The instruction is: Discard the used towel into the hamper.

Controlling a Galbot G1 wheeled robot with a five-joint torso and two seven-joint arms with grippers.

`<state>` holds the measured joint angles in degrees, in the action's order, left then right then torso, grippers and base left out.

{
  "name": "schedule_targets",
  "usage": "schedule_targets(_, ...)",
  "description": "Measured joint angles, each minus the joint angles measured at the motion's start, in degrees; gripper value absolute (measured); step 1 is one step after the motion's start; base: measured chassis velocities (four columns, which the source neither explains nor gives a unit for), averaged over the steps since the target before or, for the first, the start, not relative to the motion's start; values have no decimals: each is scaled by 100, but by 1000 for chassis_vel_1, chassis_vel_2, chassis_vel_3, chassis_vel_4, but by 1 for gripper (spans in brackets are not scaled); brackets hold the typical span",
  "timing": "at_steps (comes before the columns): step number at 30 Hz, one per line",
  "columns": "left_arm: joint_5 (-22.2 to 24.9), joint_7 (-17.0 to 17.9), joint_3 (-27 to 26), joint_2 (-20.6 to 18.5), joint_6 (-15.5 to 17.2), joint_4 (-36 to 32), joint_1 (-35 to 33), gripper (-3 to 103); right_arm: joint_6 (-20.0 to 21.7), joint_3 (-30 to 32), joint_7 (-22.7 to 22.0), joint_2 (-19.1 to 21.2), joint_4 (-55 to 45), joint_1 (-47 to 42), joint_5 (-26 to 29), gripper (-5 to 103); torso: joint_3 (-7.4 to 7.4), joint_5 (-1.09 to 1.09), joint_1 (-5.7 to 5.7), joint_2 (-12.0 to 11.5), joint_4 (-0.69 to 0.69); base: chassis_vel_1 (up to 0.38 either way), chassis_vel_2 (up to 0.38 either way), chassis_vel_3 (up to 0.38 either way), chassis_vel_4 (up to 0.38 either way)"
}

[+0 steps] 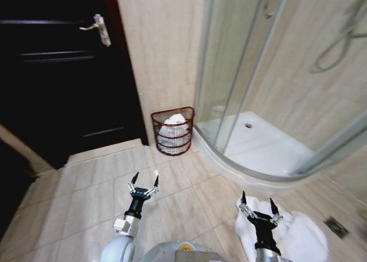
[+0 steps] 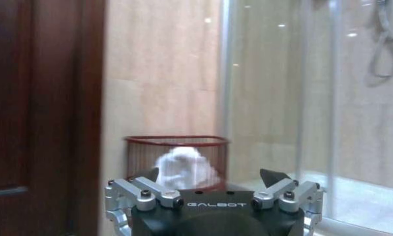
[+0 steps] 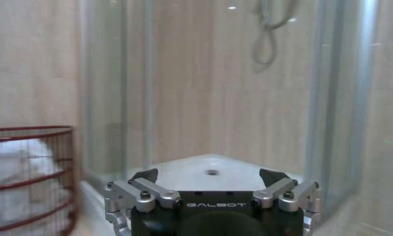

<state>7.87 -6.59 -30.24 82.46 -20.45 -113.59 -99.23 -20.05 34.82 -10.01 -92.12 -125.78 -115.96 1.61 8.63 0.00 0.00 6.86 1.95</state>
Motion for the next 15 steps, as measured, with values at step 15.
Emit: schedule_targets(15,-55,19,23,77,45,-74,66,100,-29,59,-126,-3,52,-34,62,100,11,1,-1,15,0,-117,-147,-133,-112)
